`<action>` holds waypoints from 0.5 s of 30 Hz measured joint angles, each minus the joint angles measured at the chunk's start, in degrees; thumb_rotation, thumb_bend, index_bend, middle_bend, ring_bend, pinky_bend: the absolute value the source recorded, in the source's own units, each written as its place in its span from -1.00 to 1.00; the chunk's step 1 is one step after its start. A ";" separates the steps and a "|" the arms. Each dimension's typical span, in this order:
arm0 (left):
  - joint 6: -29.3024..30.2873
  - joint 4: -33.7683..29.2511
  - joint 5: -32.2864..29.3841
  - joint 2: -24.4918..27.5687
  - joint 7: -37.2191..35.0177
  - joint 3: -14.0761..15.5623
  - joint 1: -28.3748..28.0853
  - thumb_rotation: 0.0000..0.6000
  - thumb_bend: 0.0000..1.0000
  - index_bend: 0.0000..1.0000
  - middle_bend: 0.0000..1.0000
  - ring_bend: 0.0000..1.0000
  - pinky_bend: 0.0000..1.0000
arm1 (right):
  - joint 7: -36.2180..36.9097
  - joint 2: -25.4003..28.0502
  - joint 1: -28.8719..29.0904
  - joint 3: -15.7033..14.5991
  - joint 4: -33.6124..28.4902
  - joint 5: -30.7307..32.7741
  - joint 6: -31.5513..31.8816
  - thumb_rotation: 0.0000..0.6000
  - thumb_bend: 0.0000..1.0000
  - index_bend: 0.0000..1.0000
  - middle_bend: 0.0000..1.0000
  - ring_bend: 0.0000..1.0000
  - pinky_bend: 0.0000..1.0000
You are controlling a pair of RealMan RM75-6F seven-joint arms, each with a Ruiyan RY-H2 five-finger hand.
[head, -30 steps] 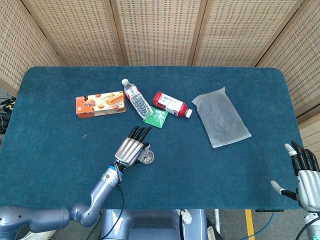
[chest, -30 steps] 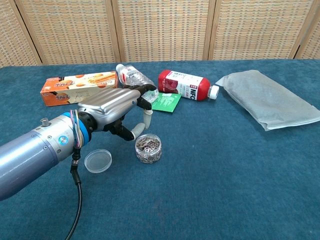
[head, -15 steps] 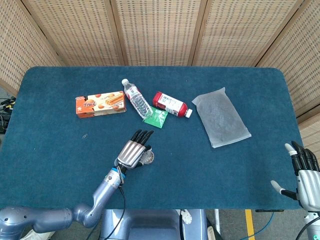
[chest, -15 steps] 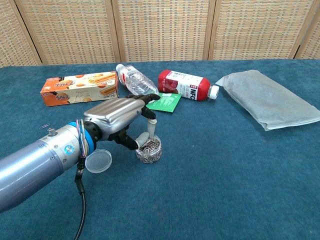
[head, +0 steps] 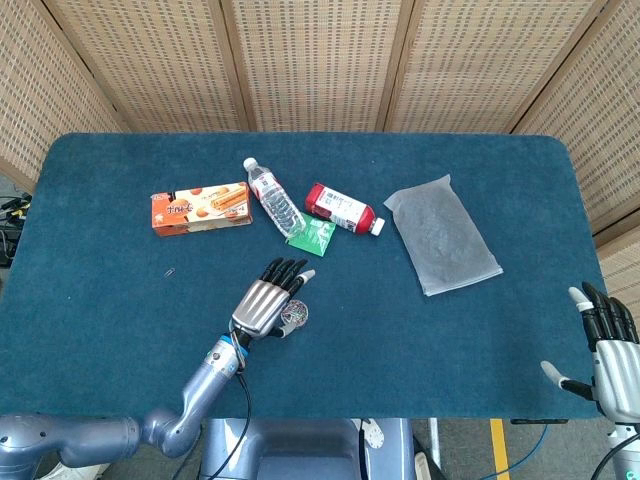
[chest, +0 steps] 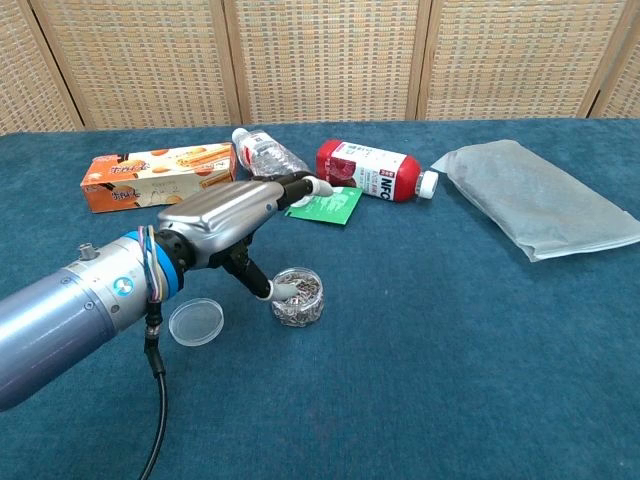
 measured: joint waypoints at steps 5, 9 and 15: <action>2.33 -3.63 1.23 3.96 -0.31 -0.59 0.93 1.00 -0.61 -0.99 -1.00 -1.00 -1.00 | -0.21 -0.07 -0.01 -0.08 -0.08 -0.16 0.03 1.00 -1.00 -1.00 -1.00 -1.00 -1.00; 5.27 -7.89 1.39 10.43 1.49 -0.80 3.05 1.00 -0.74 -1.00 -1.00 -1.00 -1.00 | -0.36 -0.08 -0.17 -0.22 -0.17 -0.46 0.31 1.00 -1.00 -1.00 -1.00 -1.00 -1.00; 15.99 -13.75 1.08 22.52 4.11 -0.17 11.35 1.00 -0.80 -1.00 -1.00 -1.00 -1.00 | -1.20 -0.36 -0.04 -0.48 -0.18 -0.83 -0.03 1.00 -1.00 -1.00 -1.00 -1.00 -1.00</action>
